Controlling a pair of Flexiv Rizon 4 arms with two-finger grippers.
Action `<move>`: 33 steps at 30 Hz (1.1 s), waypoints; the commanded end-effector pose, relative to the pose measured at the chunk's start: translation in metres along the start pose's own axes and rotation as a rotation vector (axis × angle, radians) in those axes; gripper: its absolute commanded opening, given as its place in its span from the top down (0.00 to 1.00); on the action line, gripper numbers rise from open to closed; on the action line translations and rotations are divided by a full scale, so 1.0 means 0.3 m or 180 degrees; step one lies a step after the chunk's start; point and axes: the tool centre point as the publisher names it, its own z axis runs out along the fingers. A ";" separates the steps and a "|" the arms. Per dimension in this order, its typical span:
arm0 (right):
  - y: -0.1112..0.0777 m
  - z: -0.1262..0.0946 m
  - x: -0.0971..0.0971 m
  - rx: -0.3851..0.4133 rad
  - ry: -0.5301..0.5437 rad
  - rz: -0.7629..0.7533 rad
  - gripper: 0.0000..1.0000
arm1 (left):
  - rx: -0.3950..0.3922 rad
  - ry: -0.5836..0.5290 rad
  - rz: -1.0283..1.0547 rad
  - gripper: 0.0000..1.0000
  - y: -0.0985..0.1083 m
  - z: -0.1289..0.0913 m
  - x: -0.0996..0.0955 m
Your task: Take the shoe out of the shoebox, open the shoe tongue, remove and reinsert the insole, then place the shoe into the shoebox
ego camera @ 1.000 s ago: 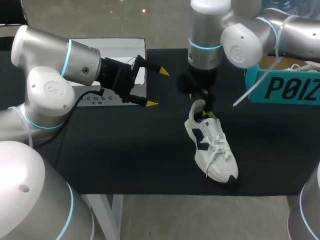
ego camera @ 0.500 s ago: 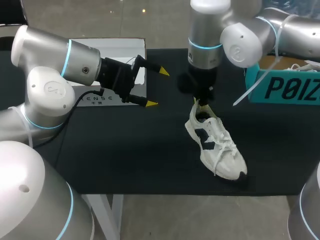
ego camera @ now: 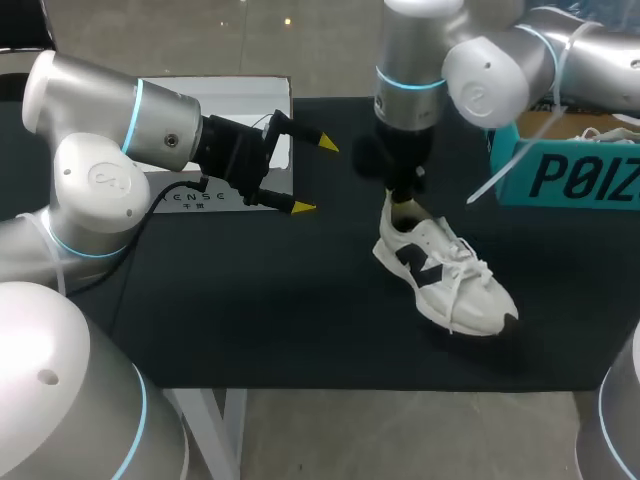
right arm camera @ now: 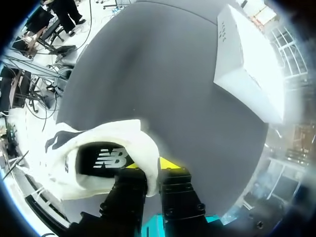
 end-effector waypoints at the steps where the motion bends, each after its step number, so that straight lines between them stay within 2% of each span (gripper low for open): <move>1: -0.018 -0.148 0.032 0.0091 -0.0079 0.0061 1.00 | -0.0002 0.0006 0.0003 0.00 -0.001 -0.002 0.001; 5: -0.051 -0.272 0.036 0.0214 -0.0193 0.0135 1.00 | -0.0002 0.0006 0.0003 0.00 -0.001 -0.002 0.001; 8: -0.100 -0.370 0.039 0.0339 -0.0226 0.0195 1.00 | -0.0002 0.0006 0.0003 0.00 -0.001 -0.002 0.001; 13: -0.220 -0.525 0.063 0.0539 -0.0331 0.0337 1.00 | -0.0002 0.0006 0.0003 0.00 -0.001 -0.002 0.001; 17: -0.325 -0.600 0.089 0.0653 -0.0350 0.0432 1.00 | -0.0002 0.0006 0.0003 0.00 -0.001 -0.002 0.001; 23: -0.475 -0.644 0.153 0.0696 -0.0303 0.0616 1.00 | -0.0002 0.0006 0.0003 0.00 -0.001 -0.002 0.001; 27: -0.541 -0.663 0.193 0.0702 -0.0289 0.0682 1.00 | -0.0002 0.0006 0.0003 0.00 -0.001 -0.002 0.001; 33: -0.565 -0.694 0.206 0.0560 -0.0400 0.0446 1.00 | -0.0002 0.0006 0.0003 0.00 -0.001 -0.002 0.001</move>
